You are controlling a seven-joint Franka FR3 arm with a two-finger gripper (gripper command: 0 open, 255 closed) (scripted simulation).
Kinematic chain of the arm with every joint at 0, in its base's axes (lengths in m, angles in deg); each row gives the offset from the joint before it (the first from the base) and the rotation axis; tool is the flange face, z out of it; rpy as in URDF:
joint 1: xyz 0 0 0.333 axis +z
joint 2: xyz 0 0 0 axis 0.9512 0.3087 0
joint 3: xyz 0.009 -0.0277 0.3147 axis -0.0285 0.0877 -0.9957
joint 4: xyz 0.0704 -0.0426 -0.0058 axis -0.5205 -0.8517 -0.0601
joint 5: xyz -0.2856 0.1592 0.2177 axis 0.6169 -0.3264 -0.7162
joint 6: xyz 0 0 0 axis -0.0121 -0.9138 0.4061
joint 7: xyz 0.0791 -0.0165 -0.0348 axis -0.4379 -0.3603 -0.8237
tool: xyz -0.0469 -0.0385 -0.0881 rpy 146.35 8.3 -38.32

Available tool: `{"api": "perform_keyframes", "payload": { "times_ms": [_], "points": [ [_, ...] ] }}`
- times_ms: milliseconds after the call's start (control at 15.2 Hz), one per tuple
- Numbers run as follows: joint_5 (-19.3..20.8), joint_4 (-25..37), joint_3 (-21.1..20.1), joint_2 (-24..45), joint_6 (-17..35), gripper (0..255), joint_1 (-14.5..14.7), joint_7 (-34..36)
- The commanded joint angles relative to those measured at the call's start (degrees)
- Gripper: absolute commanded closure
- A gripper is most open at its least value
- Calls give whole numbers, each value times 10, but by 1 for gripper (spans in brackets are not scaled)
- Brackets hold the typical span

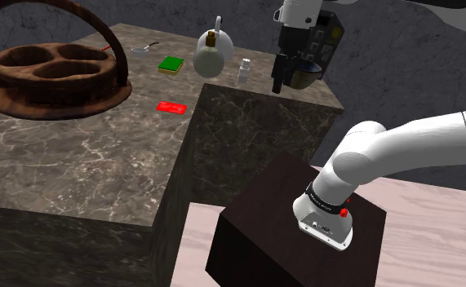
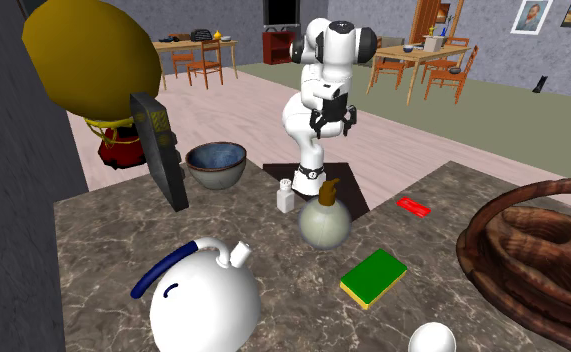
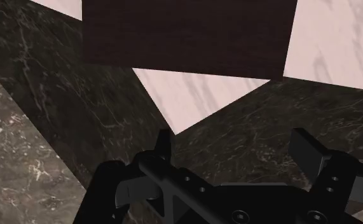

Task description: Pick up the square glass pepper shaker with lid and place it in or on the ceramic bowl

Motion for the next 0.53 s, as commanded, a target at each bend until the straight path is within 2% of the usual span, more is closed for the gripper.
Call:
{"api": "perform_keyframes", "payload": {
  "times_ms": [0, 462],
  "points": [
    [0, 0, 0, 0, 0, 0, 0, 0],
    [43, 96, 42, 143, 43, 0, -19, -59]
  ]
}}
